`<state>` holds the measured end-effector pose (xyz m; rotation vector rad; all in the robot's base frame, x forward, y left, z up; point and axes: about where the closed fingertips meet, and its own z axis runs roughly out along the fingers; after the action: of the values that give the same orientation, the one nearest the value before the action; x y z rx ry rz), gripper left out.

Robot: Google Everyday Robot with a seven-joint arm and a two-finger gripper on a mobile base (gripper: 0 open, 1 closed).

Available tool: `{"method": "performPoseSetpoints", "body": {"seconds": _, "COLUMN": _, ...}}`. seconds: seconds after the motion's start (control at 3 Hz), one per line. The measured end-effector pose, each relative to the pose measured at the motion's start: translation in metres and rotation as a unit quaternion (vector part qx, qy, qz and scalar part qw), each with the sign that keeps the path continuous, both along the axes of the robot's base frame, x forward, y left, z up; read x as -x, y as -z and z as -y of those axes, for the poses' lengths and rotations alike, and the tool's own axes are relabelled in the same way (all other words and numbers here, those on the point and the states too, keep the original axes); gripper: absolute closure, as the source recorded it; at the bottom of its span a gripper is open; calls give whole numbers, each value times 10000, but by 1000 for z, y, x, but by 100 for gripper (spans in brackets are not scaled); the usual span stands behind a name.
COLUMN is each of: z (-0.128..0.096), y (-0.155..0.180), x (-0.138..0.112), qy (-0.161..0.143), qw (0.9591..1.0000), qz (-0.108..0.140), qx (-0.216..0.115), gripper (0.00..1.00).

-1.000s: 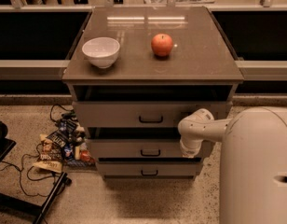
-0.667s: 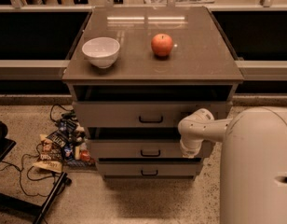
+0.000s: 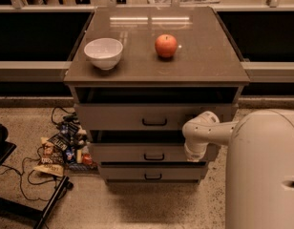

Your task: Open middle drawer

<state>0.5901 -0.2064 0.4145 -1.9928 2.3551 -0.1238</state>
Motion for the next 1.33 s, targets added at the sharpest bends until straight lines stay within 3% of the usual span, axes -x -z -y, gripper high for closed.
{"method": "performPoseSetpoints", "body": {"seconds": 1.33, "z": 0, "y": 0, "x": 0, "qy": 0, "qw": 10000, "qz": 0, "qx": 0, "gripper": 100}}
